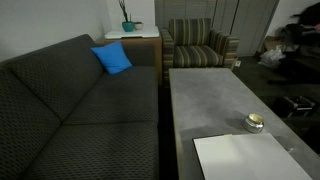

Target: Close the book

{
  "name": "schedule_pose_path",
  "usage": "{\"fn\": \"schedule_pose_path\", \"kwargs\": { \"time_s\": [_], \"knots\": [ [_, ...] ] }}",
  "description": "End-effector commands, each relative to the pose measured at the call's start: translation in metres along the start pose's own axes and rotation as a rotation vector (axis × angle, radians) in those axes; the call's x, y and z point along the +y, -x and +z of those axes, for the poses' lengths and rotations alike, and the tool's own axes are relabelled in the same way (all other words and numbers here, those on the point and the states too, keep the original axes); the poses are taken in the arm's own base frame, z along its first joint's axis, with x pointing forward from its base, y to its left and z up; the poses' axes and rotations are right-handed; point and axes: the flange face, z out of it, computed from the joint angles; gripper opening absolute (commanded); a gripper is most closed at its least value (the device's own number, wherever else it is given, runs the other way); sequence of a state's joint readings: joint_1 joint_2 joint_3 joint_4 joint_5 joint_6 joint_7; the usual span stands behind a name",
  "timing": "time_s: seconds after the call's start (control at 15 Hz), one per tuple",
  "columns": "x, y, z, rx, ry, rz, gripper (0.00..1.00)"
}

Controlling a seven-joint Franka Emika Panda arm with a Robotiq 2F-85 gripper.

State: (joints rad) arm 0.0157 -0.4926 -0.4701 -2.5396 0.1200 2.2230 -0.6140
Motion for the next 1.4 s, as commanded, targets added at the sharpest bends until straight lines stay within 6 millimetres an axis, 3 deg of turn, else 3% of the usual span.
{"fn": "schedule_pose_path", "kwargs": {
  "time_s": [0.0,0.4,0.87,1.33],
  "knots": [
    [0.000,0.000,0.000,-0.001,0.000,0.000,1.00],
    [-0.004,-0.019,0.009,-0.032,-0.017,-0.048,1.00],
    [-0.014,-0.070,0.042,-0.109,-0.055,-0.199,1.00],
    [-0.027,-0.123,0.088,-0.193,-0.131,-0.393,1.00]
  ]
}}
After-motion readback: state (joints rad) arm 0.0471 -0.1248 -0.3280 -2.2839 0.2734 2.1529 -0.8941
